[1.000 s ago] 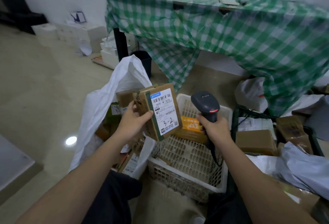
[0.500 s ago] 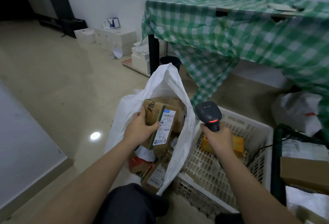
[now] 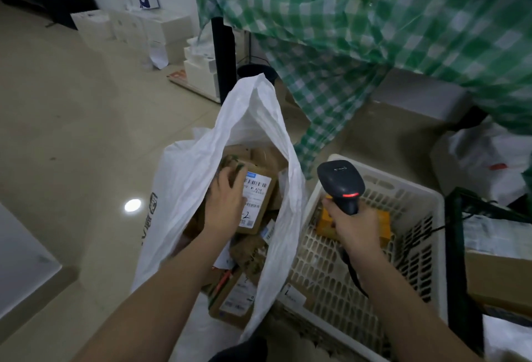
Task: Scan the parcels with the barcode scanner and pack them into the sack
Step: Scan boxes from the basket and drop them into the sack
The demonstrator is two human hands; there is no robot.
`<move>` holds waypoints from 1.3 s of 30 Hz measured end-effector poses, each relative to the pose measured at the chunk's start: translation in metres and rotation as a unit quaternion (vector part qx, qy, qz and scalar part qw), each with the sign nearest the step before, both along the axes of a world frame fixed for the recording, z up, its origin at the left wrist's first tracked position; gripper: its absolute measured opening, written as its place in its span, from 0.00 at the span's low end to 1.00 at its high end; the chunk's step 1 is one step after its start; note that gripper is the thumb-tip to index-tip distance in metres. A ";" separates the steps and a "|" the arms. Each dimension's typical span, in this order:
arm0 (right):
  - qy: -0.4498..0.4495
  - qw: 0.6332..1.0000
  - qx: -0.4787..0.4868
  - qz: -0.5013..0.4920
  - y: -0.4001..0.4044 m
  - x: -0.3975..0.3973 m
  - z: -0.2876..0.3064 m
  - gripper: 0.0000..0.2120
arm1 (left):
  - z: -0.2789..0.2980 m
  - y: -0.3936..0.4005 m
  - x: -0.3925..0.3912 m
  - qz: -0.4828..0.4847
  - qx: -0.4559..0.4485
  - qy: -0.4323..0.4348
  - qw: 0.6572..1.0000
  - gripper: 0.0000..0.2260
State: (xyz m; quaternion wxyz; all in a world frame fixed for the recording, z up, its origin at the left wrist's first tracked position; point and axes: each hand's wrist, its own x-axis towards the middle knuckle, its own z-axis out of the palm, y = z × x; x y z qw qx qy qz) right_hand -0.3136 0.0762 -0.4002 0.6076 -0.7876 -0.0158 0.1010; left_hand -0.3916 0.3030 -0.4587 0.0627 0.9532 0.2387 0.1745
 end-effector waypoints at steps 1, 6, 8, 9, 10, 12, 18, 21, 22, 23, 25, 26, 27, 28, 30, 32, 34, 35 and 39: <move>0.002 1.000 0.002 0.000 0.003 0.001 -0.001 0.12 | -0.006 0.001 -0.002 -0.022 0.038 0.015 0.999 0.44; -0.005 1.000 -0.008 0.002 0.015 0.007 -0.011 0.12 | -0.046 0.001 -0.001 -0.035 0.110 0.106 0.988 0.57; -0.003 1.000 -0.012 0.001 0.018 0.010 -0.016 0.13 | -0.050 0.005 0.010 -0.022 0.152 0.114 0.982 0.53; -0.001 1.000 -0.010 -0.002 0.019 0.012 -0.018 0.13 | -0.047 0.007 0.017 -0.018 0.159 0.155 0.975 0.50; 0.002 1.000 -0.007 -0.003 0.019 0.013 -0.018 0.13 | -0.044 0.011 0.024 -0.009 0.146 0.195 0.970 0.48; 0.004 1.000 -0.003 -0.003 0.020 0.016 -0.017 0.13 | -0.038 0.018 0.036 0.006 0.078 0.221 0.972 0.44; -0.006 1.000 -0.022 0.020 0.007 0.014 -0.012 0.14 | -0.013 0.010 0.015 -0.066 -0.150 0.072 0.984 0.29; -0.002 0.999 -0.032 0.031 -0.001 0.008 -0.005 0.12 | 0.011 -0.013 -0.007 -0.067 -0.230 0.018 0.971 0.25; 0.001 0.999 -0.032 0.035 -0.004 0.005 -0.002 0.13 | 0.020 -0.021 -0.014 -0.057 -0.253 0.005 0.966 0.22; 0.002 0.999 -0.030 0.039 -0.008 0.003 0.000 0.14 | 0.030 -0.030 -0.021 -0.050 -0.270 -0.009 0.962 0.20; 0.005 0.999 -0.031 0.042 -0.018 0.000 0.005 0.15 | 0.049 -0.046 -0.032 -0.049 -0.303 -0.036 0.951 0.16; 0.009 0.998 -0.034 0.043 -0.023 0.000 0.007 0.15 | 0.059 -0.054 -0.036 -0.056 -0.309 -0.044 0.948 0.15; 0.013 0.998 -0.039 0.044 -0.029 0.000 0.009 0.14 | 0.069 -0.063 -0.039 -0.070 -0.304 -0.046 0.949 0.14; 0.016 0.998 -0.041 0.043 -0.036 0.000 0.010 0.14 | 0.078 -0.071 -0.039 -0.087 -0.294 -0.041 0.951 0.13; 0.023 0.998 -0.043 0.030 -0.054 0.004 0.012 0.15 | 0.091 -0.088 -0.034 -0.123 -0.284 -0.023 0.951 0.13; 0.024 0.999 -0.046 0.011 -0.075 0.011 0.011 0.13 | 0.097 -0.107 -0.021 -0.156 -0.285 -0.003 0.946 0.13; 0.025 0.998 -0.061 -0.010 -0.096 0.022 0.009 0.10 | 0.096 -0.126 0.000 -0.179 -0.284 0.010 0.942 0.13; 0.028 0.997 -0.063 -0.022 -0.106 0.028 0.007 0.09 | 0.092 -0.136 0.014 -0.184 -0.288 0.017 0.940 0.13; 0.050 0.995 -0.049 -0.072 -0.136 0.061 -0.009 0.09 | 0.050 -0.172 0.079 -0.186 -0.312 0.055 0.930 0.16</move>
